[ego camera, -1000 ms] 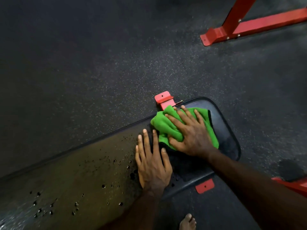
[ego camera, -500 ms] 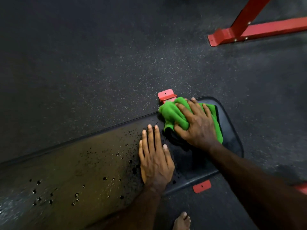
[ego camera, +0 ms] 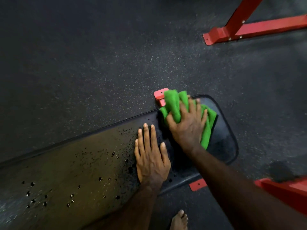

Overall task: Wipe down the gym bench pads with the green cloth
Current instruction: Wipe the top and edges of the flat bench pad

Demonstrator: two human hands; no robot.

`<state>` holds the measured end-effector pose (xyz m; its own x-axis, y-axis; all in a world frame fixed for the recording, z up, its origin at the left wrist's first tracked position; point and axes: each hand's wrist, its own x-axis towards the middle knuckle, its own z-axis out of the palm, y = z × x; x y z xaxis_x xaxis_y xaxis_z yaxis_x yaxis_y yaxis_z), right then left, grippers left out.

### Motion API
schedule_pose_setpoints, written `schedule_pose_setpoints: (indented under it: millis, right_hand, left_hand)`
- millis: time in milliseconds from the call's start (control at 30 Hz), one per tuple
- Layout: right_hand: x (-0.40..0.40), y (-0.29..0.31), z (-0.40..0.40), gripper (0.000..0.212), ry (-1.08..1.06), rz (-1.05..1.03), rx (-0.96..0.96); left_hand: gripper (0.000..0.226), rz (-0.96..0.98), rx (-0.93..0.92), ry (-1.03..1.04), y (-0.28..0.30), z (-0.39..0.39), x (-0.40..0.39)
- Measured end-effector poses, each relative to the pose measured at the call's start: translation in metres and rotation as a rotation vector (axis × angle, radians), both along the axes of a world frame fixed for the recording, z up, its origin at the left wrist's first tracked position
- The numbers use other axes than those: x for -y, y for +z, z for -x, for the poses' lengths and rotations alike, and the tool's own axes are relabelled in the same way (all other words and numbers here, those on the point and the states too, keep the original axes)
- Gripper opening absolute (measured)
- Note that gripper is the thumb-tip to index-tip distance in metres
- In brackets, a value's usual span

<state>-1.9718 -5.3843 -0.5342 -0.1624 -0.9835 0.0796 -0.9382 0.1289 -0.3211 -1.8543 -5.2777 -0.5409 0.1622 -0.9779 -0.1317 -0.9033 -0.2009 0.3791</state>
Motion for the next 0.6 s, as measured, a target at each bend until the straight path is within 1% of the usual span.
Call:
schedule_pose_setpoints:
  millis: [33,100,133,167,200,233,267,300,333,367,433,467,500,533,567,600]
  right_hand:
    - [-0.009,-0.002,0.001,0.07,0.169,0.023,-0.021]
    - [-0.012,-0.002,0.028,0.071,0.524,0.024,-0.081]
    - [-0.003,-0.002,0.048,0.072,0.602,0.025,-0.123]
    - [0.006,-0.002,0.064,0.073,0.556,0.023,-0.144]
    - [0.014,-0.002,0.074,0.074,0.394,0.013,-0.126]
    - [0.018,0.0,0.077,0.073,0.181,-0.005,-0.099]
    - [0.019,0.0,0.068,0.072,-0.018,-0.014,-0.075]
    - [0.016,0.0,0.054,0.072,-0.158,-0.022,-0.055]
    - [0.011,0.0,0.038,0.072,-0.209,-0.028,-0.038]
    - [0.003,-0.001,0.027,0.073,-0.156,-0.02,-0.032]
    - [-0.006,-0.003,0.034,0.074,0.178,-0.011,-0.069]
    - [-0.004,-0.003,0.053,0.075,0.335,-0.009,-0.091]
    - [0.004,-0.002,0.071,0.077,0.434,-0.004,-0.122]
    - [0.013,-0.001,0.086,0.078,0.415,-0.006,-0.139]
    - [0.019,0.0,0.095,0.077,0.274,-0.003,-0.112]
    - [0.022,-0.001,0.096,0.077,0.063,0.007,-0.067]
  left_hand:
    - [0.065,0.004,0.003,0.002,0.0,-0.001,0.0]
    - [0.065,0.013,0.004,0.001,0.001,-0.001,0.001]
    - [0.065,0.017,0.002,0.001,0.001,0.0,0.001]
    - [0.066,0.013,0.003,-0.002,0.0,0.0,0.0]
    - [0.067,0.006,0.005,-0.005,0.0,0.0,0.0]
    - [0.068,-0.002,0.007,-0.009,0.0,0.001,0.0]
    - [0.068,-0.004,0.008,-0.009,-0.001,0.0,0.0]
    - [0.068,0.0,0.006,-0.009,-0.001,0.001,0.001]
    - [0.068,0.002,0.001,-0.005,-0.001,0.0,0.0]
    - [0.068,0.003,-0.006,-0.002,-0.001,-0.001,-0.001]
    - [0.069,0.007,-0.006,0.004,0.0,-0.001,-0.001]
    - [0.07,0.002,0.004,0.001,0.0,0.001,-0.001]
    - [0.07,0.004,0.003,0.002,0.0,0.001,0.0]
    - [0.071,0.007,0.001,0.001,0.001,0.0,0.0]
    - [0.071,0.003,0.005,-0.004,0.002,0.001,0.001]
    - [0.072,-0.003,0.011,-0.007,0.001,0.001,0.001]
